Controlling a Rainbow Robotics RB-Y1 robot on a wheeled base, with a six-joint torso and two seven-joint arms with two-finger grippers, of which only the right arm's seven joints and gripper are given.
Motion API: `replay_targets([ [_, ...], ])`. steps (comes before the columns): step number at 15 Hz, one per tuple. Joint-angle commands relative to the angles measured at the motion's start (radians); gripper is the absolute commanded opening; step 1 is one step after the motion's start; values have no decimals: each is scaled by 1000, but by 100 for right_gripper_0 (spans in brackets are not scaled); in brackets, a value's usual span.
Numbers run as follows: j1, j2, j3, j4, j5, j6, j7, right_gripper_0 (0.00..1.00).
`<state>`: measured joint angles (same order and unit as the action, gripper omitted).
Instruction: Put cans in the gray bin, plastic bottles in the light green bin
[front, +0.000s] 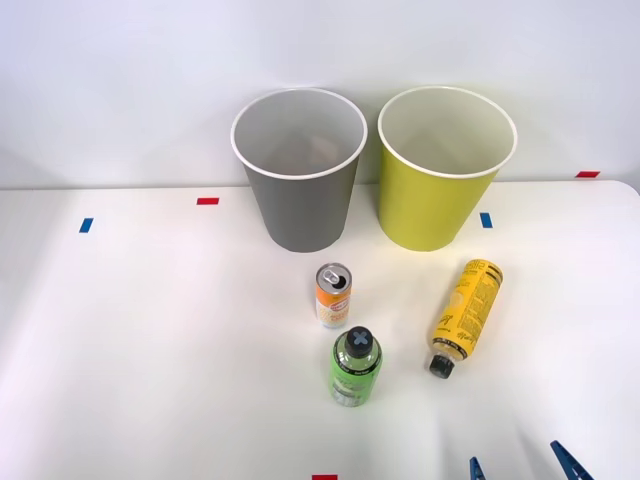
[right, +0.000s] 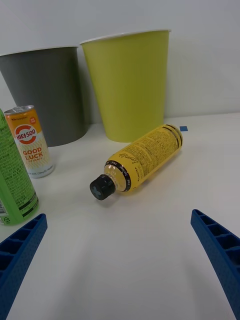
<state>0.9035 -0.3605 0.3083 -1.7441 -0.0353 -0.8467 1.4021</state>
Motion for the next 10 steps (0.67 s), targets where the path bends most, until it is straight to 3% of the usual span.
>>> replay_targets([
  [1,0,0,0,0,0,0,0,100],
  [10,0,0,0,0,0,0,0,100],
])
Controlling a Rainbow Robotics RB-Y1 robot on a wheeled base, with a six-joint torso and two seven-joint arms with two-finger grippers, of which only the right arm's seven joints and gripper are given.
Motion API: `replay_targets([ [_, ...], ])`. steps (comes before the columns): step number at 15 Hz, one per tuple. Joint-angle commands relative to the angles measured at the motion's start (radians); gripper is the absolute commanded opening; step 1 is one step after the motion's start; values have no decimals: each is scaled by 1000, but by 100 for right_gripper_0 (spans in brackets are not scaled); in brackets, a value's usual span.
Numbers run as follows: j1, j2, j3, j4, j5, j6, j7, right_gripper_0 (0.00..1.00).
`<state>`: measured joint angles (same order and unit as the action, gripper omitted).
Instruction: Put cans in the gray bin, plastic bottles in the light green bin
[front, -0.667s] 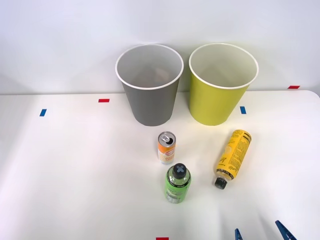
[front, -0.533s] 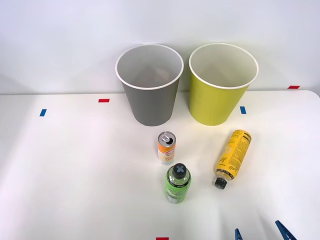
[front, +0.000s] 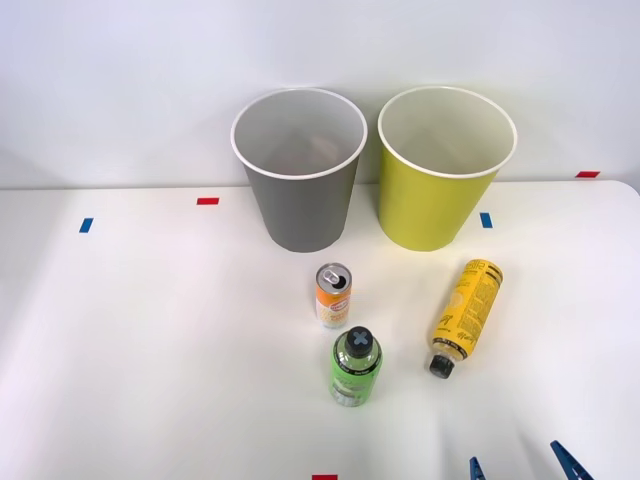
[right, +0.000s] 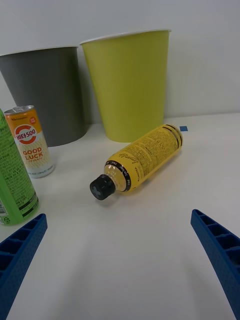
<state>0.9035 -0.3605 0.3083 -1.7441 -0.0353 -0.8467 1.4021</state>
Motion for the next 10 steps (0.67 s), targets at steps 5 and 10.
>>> replay_targets([
  [5,0,0,0,0,0,0,0,100],
  [10,0,0,0,0,0,0,0,100],
])
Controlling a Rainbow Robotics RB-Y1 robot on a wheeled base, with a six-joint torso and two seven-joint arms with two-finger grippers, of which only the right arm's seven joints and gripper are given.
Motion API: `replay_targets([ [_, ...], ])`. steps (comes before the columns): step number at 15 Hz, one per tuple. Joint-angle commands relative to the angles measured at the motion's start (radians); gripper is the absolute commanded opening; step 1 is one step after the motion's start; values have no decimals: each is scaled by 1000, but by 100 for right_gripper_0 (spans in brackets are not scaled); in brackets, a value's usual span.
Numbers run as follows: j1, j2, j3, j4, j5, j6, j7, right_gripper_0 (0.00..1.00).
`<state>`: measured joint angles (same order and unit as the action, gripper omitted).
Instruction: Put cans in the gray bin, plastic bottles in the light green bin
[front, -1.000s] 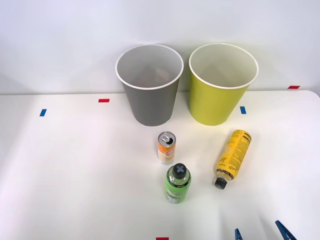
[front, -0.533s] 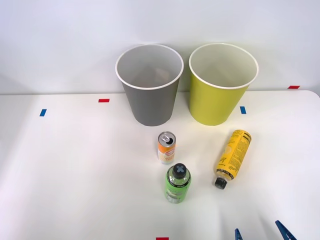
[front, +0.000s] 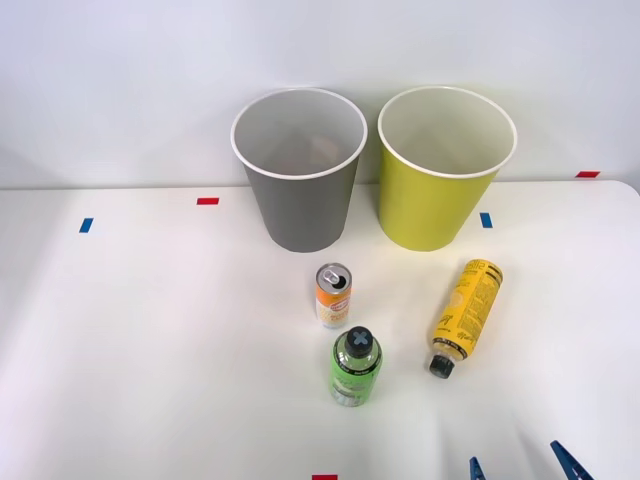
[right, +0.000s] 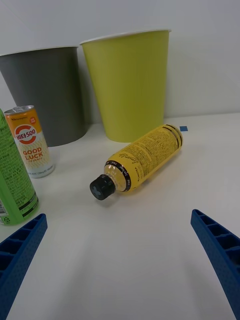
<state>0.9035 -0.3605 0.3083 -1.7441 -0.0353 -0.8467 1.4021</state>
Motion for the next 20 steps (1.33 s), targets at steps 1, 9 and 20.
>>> replay_targets([
  [1,0,0,0,0,0,0,0,100],
  [9,0,0,0,0,0,0,0,100],
  [20,0,0,0,0,0,0,0,100],
])
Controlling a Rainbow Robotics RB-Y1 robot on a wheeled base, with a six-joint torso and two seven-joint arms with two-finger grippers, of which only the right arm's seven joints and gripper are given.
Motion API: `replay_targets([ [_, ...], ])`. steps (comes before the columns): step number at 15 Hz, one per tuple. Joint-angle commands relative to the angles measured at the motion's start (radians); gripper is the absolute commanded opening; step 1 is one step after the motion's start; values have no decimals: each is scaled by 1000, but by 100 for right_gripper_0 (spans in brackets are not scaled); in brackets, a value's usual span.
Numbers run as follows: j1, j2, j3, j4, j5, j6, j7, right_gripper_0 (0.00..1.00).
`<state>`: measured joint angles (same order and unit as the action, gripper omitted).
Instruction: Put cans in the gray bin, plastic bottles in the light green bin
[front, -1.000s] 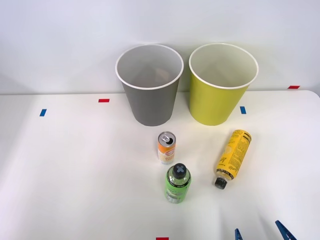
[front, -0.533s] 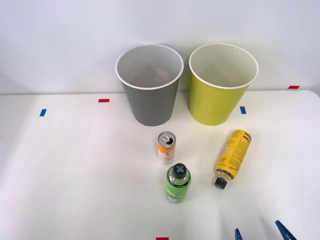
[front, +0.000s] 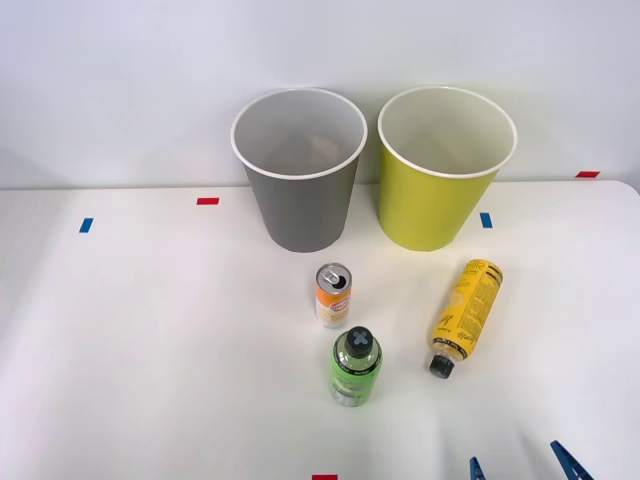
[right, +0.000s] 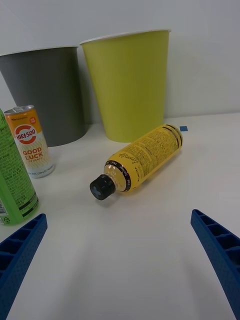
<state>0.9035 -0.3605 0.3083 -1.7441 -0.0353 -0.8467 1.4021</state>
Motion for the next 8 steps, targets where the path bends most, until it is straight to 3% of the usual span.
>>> replay_targets([
  [1,0,0,0,0,0,0,0,100],
  [4,-20,26,3,61,0,17,2,100],
  [8,-8,28,-3,31,23,-58,34,100],
])
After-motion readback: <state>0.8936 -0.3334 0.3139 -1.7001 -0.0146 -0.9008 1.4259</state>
